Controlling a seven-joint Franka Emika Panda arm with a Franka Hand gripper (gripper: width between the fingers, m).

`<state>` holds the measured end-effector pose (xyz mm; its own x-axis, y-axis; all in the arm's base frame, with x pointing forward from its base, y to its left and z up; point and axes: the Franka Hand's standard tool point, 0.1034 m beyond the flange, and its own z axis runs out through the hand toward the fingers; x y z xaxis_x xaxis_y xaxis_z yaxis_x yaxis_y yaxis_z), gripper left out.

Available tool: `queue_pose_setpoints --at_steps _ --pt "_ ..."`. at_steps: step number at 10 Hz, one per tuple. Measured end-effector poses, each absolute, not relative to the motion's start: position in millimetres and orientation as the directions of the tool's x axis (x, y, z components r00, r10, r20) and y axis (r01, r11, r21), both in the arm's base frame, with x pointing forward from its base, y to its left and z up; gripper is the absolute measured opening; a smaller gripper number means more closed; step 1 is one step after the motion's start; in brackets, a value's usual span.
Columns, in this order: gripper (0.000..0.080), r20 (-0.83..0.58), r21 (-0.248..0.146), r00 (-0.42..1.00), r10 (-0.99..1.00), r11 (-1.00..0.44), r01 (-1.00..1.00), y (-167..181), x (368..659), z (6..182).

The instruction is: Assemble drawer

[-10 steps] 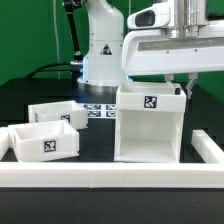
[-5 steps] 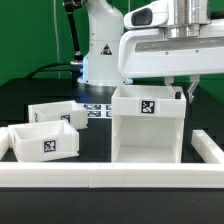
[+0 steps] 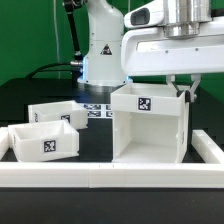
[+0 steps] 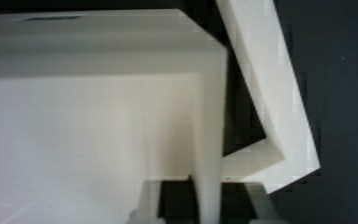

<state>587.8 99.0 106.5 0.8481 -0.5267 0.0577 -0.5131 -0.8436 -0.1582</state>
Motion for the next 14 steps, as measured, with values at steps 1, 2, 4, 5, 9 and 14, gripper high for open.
queue_pose_setpoints --at_steps 1,2,4,5,9,14 --pt "0.0038 0.041 -0.172 0.793 -0.608 -0.786 -0.594 98.3 592.7 106.1" --pt "0.0039 0.034 -0.176 0.751 -0.659 -0.744 -0.645 95.9 596.2 106.1" --pt "0.0042 0.013 -0.185 0.655 -0.756 -0.646 -0.741 93.2 599.5 104.4" --pt "0.0044 0.009 -0.187 0.629 -0.777 -0.619 -0.763 94.2 600.7 105.4" --pt "0.0044 -0.05 -0.201 0.468 -0.882 -0.45 -0.87 100.8 600.8 107.5" --pt "0.0044 -0.176 -0.169 0.088 -0.981 -0.058 -0.984 95.7 601.0 102.9"
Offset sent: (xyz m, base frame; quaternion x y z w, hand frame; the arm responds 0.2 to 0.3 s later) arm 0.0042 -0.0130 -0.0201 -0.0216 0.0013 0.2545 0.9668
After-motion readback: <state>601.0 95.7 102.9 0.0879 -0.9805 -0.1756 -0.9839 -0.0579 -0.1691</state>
